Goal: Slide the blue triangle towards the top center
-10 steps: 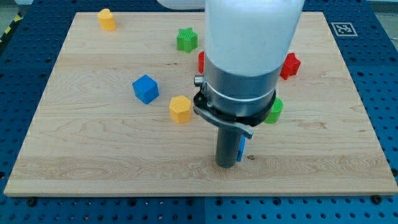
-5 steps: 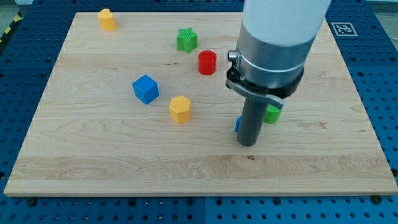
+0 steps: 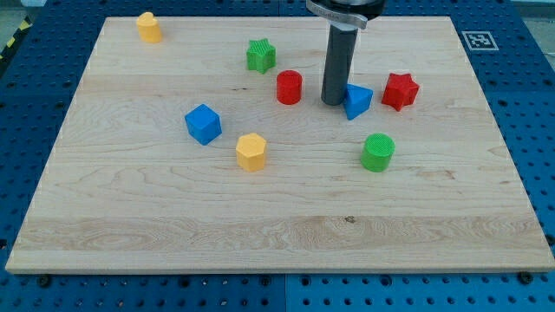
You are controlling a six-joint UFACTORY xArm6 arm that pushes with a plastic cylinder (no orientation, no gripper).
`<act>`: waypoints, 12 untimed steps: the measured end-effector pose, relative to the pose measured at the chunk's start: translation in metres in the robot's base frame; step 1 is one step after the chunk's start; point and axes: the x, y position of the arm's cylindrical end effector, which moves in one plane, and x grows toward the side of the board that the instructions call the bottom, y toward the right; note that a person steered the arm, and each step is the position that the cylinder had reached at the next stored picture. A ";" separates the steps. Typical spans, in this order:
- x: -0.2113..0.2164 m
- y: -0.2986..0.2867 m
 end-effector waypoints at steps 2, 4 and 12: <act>0.031 -0.004; 0.047 0.047; -0.125 -0.023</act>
